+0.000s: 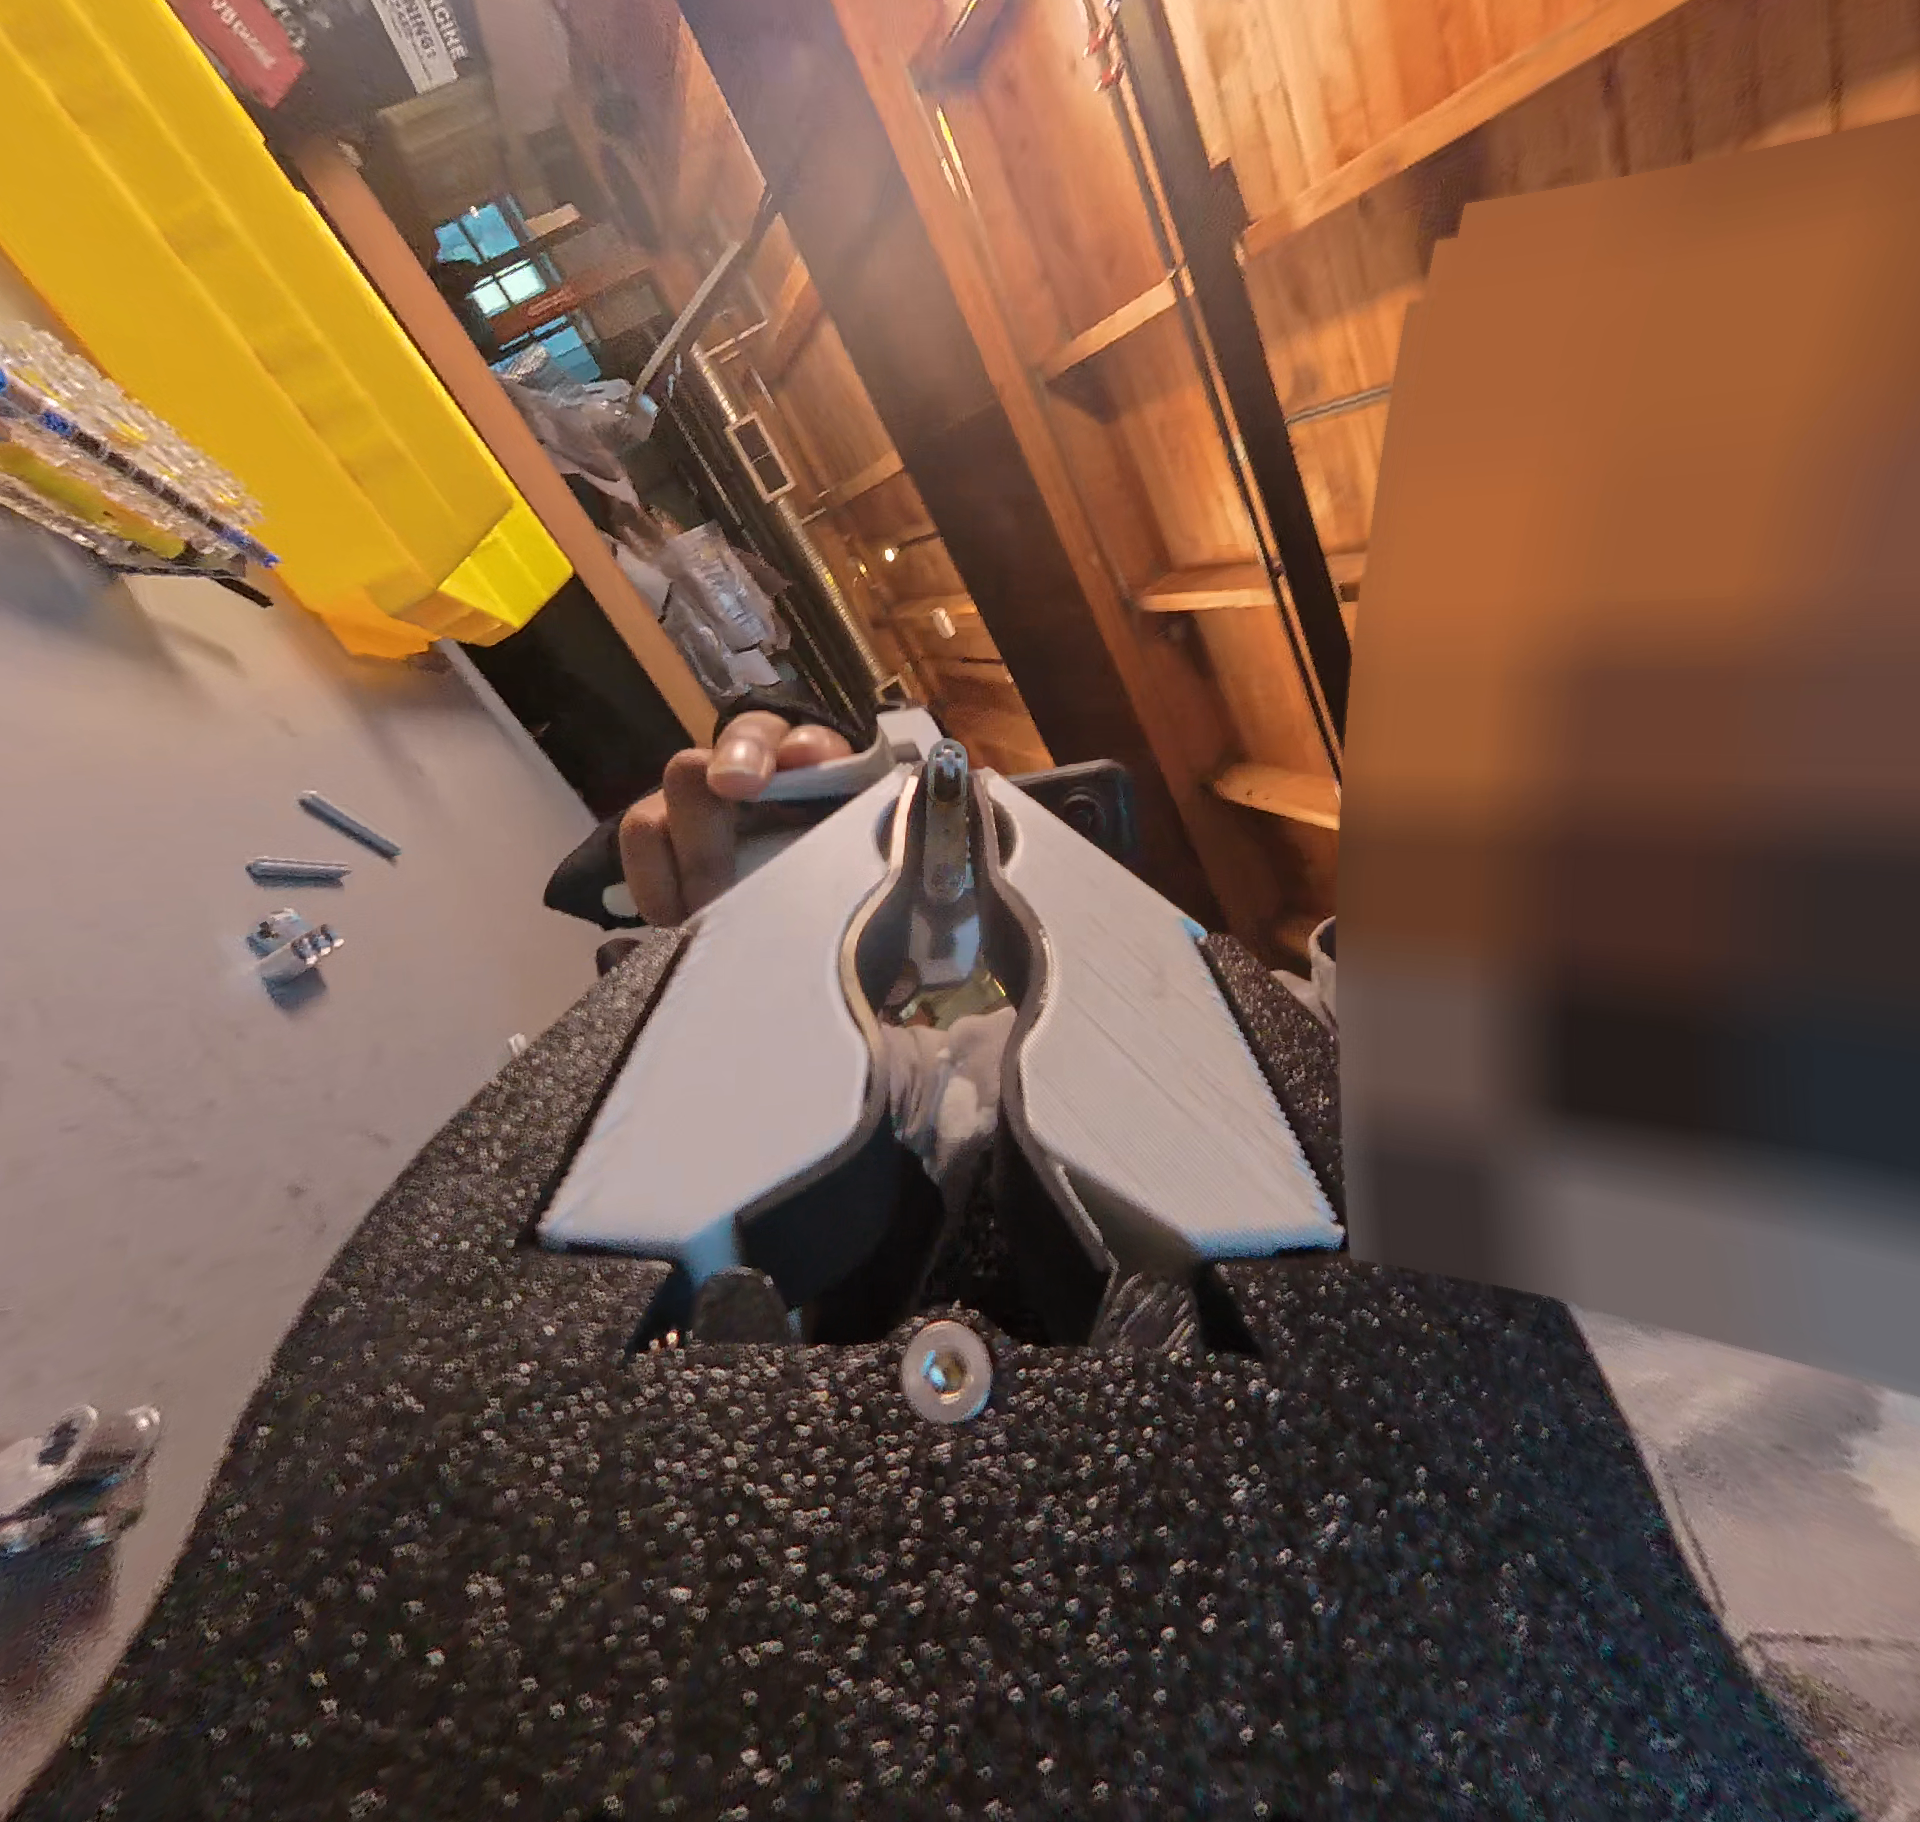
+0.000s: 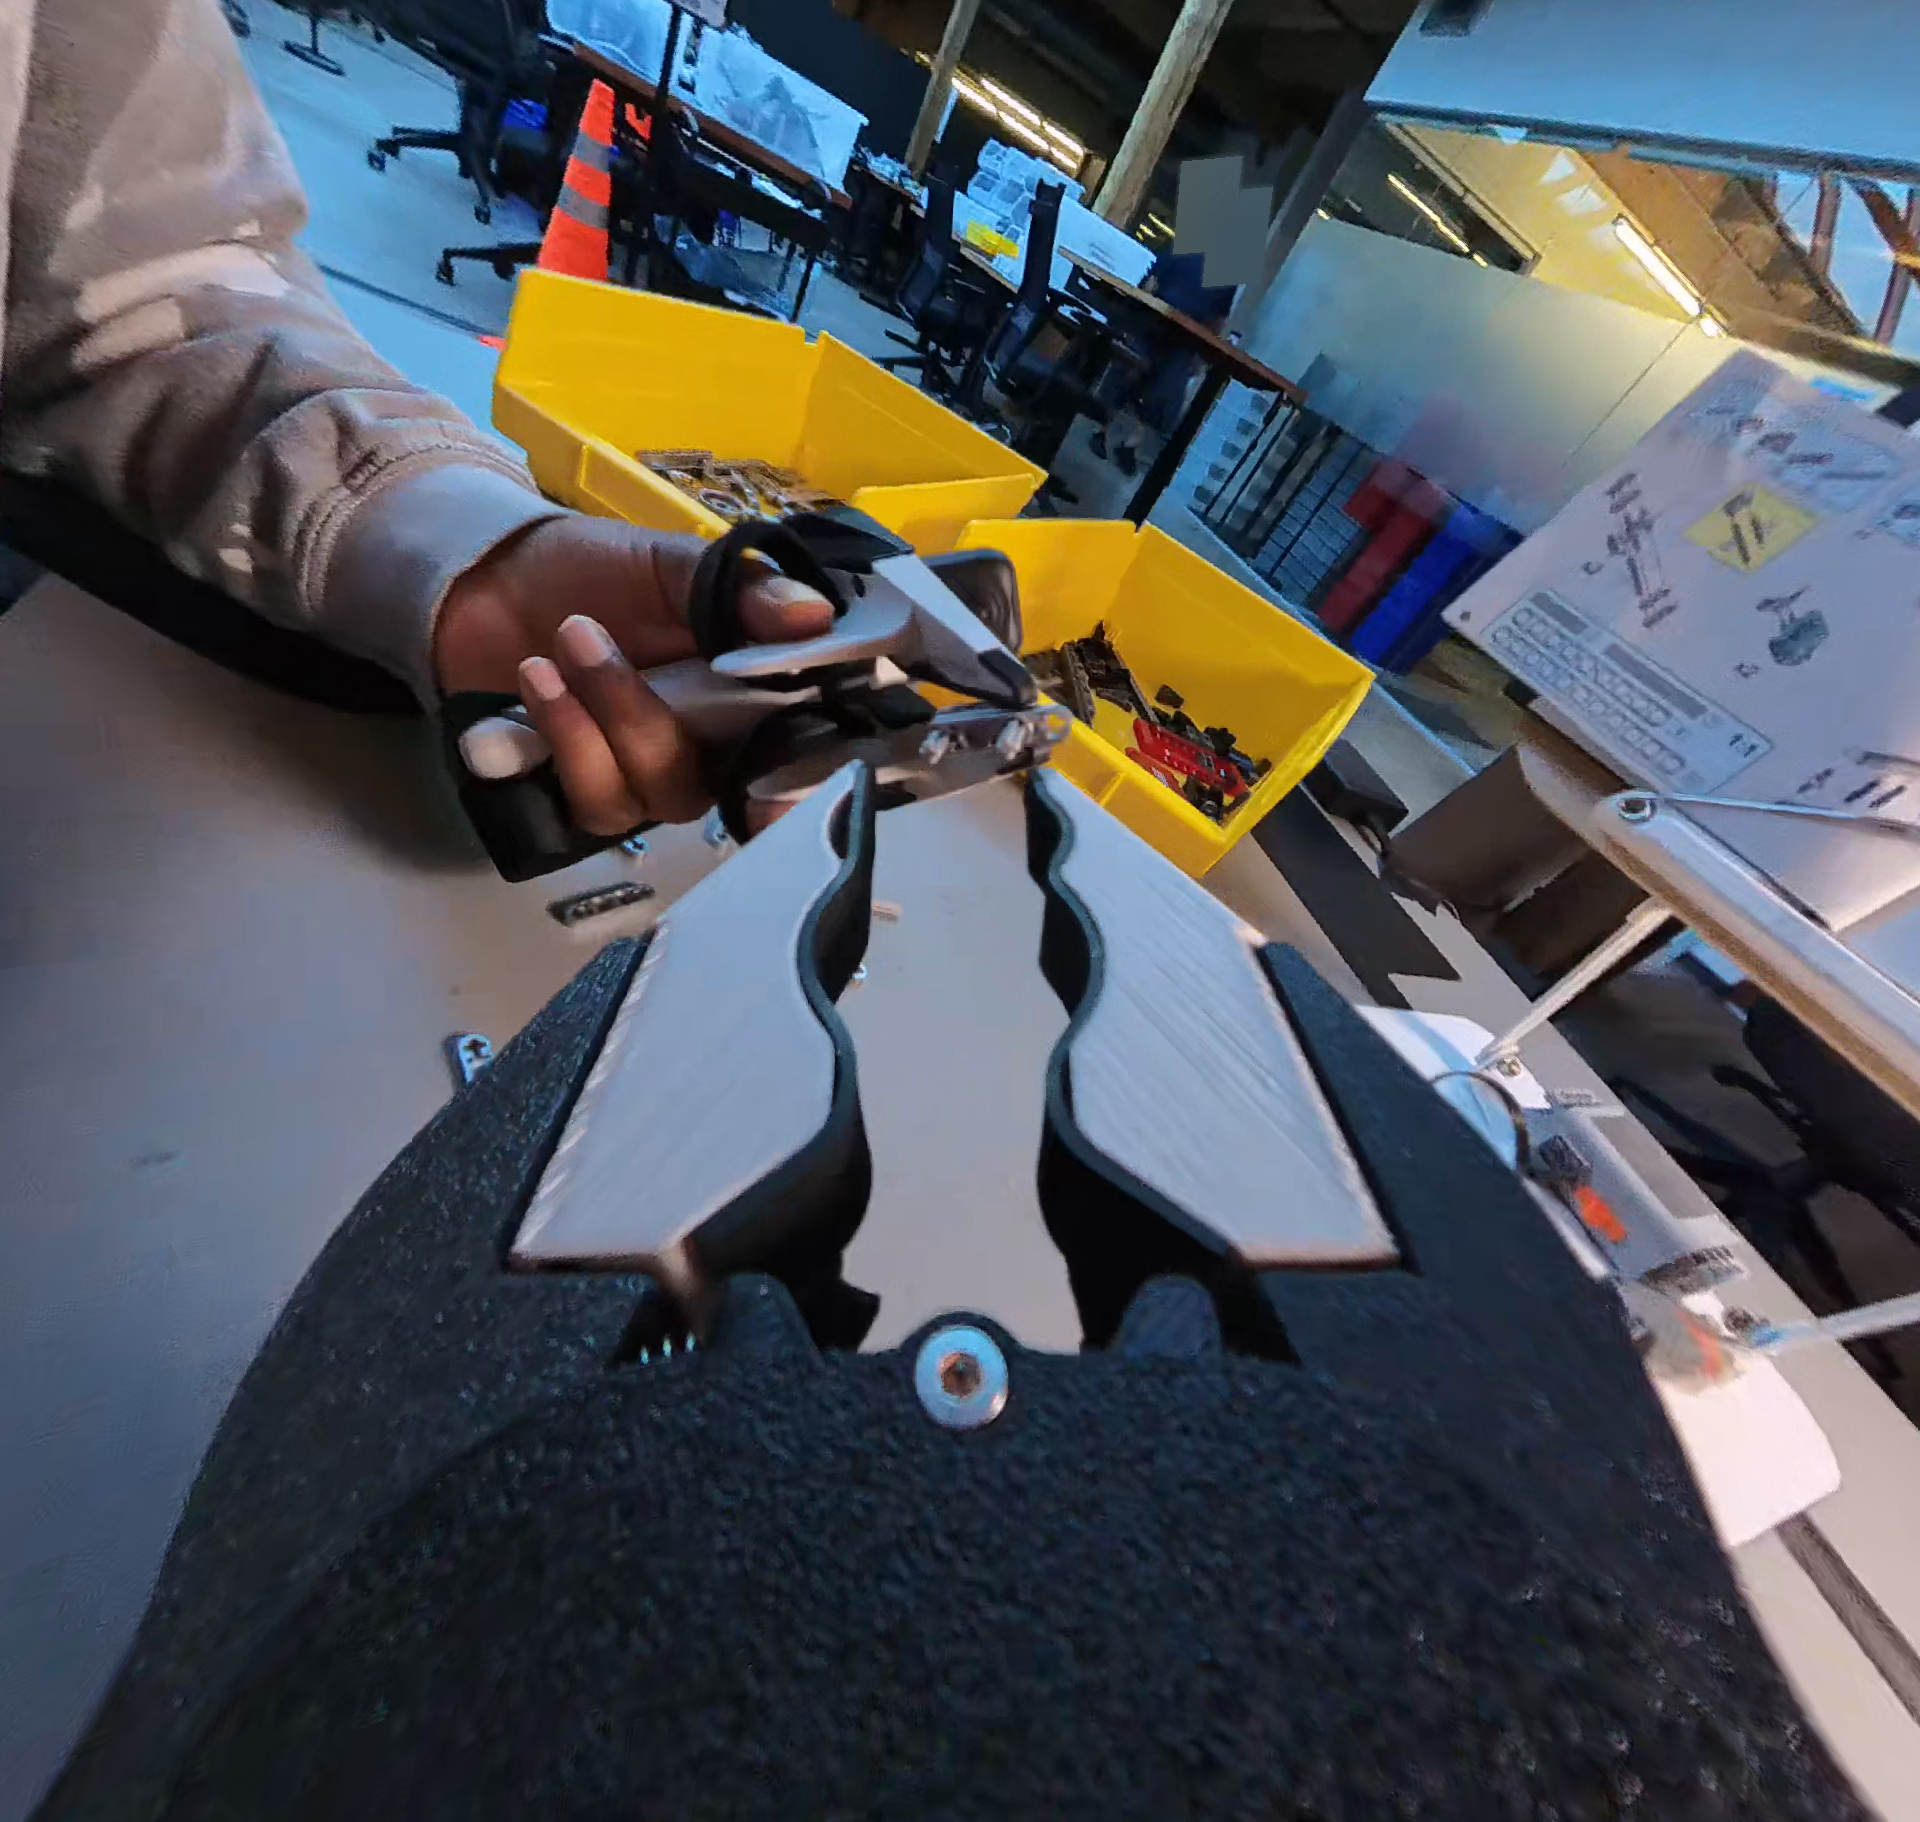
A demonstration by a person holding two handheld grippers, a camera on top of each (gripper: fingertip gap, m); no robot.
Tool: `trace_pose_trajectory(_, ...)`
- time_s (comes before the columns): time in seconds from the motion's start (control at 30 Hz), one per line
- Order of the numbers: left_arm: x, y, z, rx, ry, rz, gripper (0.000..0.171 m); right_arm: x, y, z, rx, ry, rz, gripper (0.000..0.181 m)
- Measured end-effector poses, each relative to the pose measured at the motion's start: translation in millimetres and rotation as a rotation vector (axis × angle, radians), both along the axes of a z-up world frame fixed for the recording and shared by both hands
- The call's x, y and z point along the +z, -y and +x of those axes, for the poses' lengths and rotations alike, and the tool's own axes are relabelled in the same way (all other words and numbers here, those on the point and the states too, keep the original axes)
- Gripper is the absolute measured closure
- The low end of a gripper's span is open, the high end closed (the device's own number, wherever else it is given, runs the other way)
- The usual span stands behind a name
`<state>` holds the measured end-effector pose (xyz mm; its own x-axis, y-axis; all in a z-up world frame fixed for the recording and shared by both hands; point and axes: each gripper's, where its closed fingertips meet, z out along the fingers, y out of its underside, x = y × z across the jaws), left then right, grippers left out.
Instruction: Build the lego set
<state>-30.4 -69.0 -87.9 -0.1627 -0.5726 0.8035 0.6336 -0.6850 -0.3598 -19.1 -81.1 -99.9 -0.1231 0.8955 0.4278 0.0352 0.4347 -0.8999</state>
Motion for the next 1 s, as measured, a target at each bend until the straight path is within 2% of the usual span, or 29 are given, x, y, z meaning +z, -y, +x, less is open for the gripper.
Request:
trace_pose_trajectory(0.07, -6.3, 0.3, 6.8, -0.002, -0.074, 0.010, 0.166, -3.1, -10.9, -1.4, -0.056, 0.011, 0.034, 0.148)
trace_pose_trajectory(0.23, -20.0, 1.6, 19.2, -0.012, -0.204, 0.032, 0.166, -6.6, -12.4, -1.4, -0.067, 0.037, 0.046, 0.148)
trace_pose_trajectory(0.43, -22.7, 6.9, 25.3, -0.033, -0.301, 0.089, 0.166, -15.7, 0.4, 0.5, 0.027, 0.098, -0.013, 0.168)
trace_pose_trajectory(0.57, -21.9, 6.6, 23.6, -0.024, -0.315, 0.102, 0.166, -14.3, -1.0, 1.4, 0.030, 0.106, -0.057, 0.174)
trace_pose_trajectory(0.67, -21.5, 3.6, 18.2, -0.001, -0.321, 0.104, 0.166, -12.7, -2.6, 2.8, 0.031, 0.099, -0.066, 0.168)
trace_pose_trajectory(1.0, -28.4, 2.9, 18.0, -0.055, -0.293, 0.033, 0.166, -26.2, -4.8, 0.8, -0.017, 0.162, 0.098, 0.174)
